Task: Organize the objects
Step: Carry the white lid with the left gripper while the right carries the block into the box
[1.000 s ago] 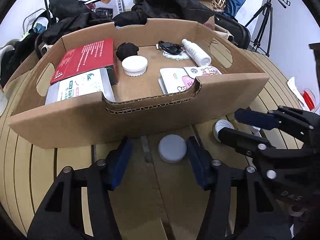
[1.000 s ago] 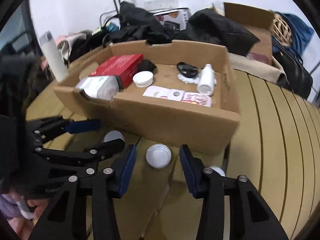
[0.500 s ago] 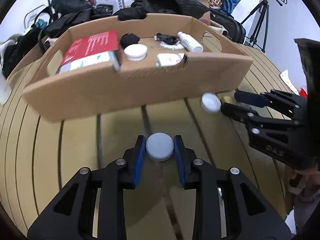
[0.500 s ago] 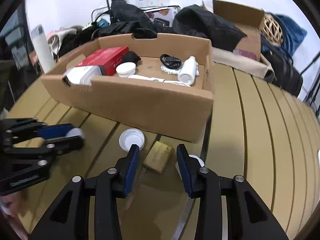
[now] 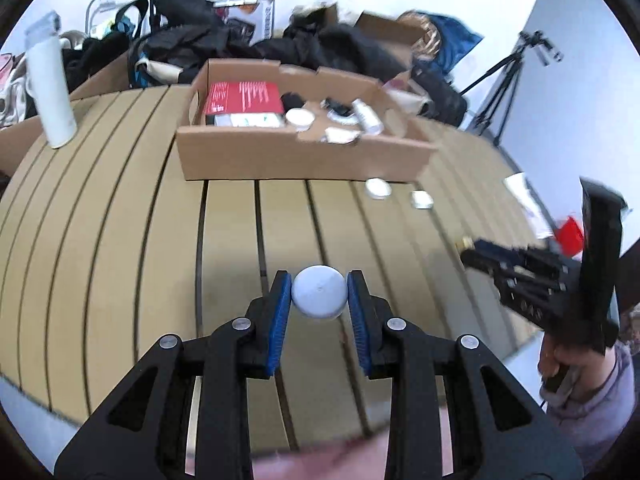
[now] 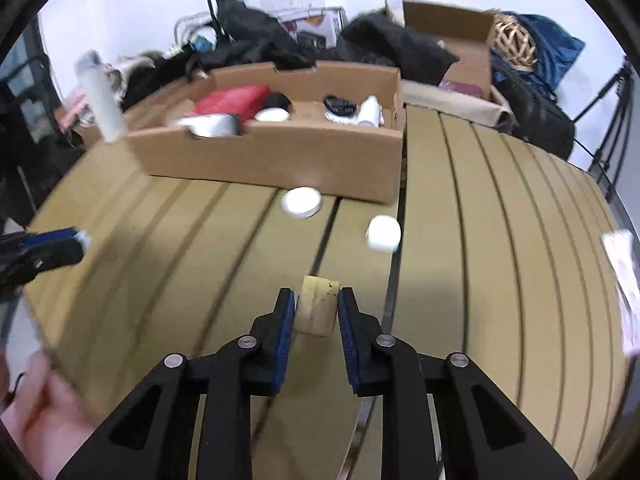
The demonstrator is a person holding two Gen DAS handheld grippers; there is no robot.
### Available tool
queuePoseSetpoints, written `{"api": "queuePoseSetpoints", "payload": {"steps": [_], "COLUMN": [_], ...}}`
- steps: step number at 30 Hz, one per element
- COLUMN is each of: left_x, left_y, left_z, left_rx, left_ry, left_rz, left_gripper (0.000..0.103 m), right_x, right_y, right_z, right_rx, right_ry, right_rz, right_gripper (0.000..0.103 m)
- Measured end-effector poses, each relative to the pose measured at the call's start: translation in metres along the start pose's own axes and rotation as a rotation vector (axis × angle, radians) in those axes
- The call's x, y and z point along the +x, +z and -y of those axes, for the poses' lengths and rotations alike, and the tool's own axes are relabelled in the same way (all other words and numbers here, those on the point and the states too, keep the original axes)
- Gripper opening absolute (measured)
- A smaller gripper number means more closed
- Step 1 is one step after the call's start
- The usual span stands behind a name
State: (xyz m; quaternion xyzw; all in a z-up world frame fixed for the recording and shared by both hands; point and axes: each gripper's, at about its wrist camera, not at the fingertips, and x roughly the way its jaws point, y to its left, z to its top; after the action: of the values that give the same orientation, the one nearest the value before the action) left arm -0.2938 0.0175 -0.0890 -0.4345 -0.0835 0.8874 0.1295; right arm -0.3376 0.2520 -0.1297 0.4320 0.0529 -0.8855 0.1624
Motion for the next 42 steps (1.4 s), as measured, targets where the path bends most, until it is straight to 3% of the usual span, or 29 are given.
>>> {"api": "queuePoseSetpoints", "payload": {"steps": [5,10,18,23,26,28,33,36,42], "left_x": [-0.077,-0.125,-0.141,-0.127,-0.106,-0.077,0.043,0.099,0.175], "left_y": [-0.027,-0.051,-0.061,-0.024,0.024,0.060,0.142,0.164,0.174], "left_z": [0.015,0.037,0.053,0.051,0.048,0.043,0.022,0.009,-0.007], "left_rx": [0.006,0.061,0.113,0.157,0.165,0.160,0.103,0.088,0.113], "left_ry": [-0.097,-0.113,-0.099,-0.076,-0.100,-0.100,-0.086,-0.046,-0.006], "left_rz": [0.070,0.120,0.148,0.155,0.165,0.144,0.024,-0.032,-0.137], "left_gripper": [0.025,0.025,0.025,0.025,0.025,0.025,0.025,0.025,0.026], "right_x": [-0.096,-0.153,-0.174,-0.165,-0.153,-0.133,-0.050,0.020,0.133], "right_y": [-0.047,-0.079,-0.092,-0.072,-0.033,0.008,0.110,0.169,0.214], "right_z": [-0.029,-0.057,-0.066,-0.051,-0.039,-0.027,-0.005,0.003,0.003], "right_rx": [0.032,-0.001,0.019,0.067,0.051,0.062,0.106,0.133,0.095], "right_ry": [0.059,0.070,0.090,0.179,0.162,0.200,0.240,0.227,0.143], "right_rz": [0.071,0.129,0.174,0.161,0.177,0.186,0.121,0.048,-0.090], "right_gripper": [0.025,0.025,0.025,0.025,0.025,0.025,0.025,0.025,0.025]}}
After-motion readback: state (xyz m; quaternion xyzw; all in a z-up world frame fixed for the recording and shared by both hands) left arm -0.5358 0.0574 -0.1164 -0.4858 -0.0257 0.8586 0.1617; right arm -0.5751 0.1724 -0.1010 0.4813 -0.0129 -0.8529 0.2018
